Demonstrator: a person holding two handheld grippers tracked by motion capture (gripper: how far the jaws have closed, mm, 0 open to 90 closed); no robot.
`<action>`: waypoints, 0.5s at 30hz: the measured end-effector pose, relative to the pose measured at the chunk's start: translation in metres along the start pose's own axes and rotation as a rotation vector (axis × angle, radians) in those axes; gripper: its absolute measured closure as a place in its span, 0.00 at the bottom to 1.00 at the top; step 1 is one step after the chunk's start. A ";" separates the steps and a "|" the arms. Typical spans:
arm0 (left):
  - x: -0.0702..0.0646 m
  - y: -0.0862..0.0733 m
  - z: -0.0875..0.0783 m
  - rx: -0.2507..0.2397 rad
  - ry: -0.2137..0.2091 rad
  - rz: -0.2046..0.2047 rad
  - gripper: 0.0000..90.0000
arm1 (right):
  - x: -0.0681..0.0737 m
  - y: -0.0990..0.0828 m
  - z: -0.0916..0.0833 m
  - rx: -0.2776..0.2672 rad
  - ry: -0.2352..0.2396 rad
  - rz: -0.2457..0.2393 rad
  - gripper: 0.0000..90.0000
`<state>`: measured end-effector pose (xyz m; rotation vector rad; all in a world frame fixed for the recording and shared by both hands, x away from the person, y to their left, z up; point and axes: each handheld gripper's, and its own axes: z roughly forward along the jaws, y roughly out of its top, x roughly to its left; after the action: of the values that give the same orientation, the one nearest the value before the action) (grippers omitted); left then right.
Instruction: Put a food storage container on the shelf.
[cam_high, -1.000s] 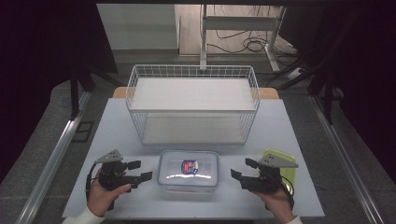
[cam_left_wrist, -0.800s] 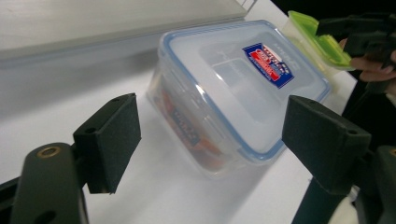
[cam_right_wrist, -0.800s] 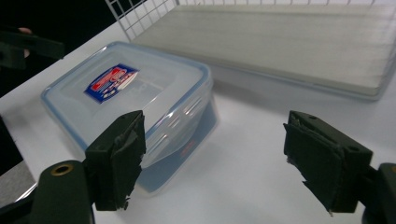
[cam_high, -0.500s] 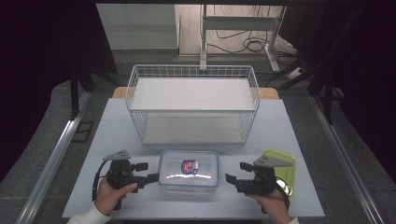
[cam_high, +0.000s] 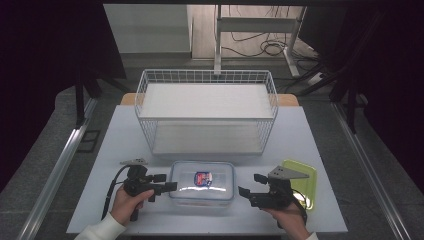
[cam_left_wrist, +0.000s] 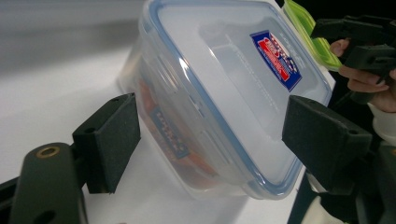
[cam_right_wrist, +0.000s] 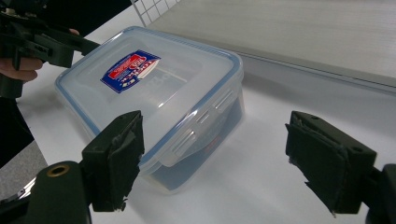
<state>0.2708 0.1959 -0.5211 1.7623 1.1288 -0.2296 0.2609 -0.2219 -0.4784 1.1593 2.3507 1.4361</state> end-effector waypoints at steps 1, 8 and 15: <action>0.001 0.000 0.001 0.009 0.001 0.001 0.21 | 0.000 0.000 0.000 0.000 0.000 0.000 0.22; 0.003 -0.001 0.012 0.043 -0.059 -0.025 0.24 | 0.000 0.000 0.003 0.008 0.000 0.000 0.22; 0.005 -0.001 0.012 0.053 -0.085 -0.039 0.28 | 0.002 0.001 0.010 0.029 0.011 0.020 0.22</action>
<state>0.2763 0.1889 -0.5305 1.7607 1.1057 -0.3577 0.2653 -0.2136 -0.4820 1.1884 2.3821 1.4232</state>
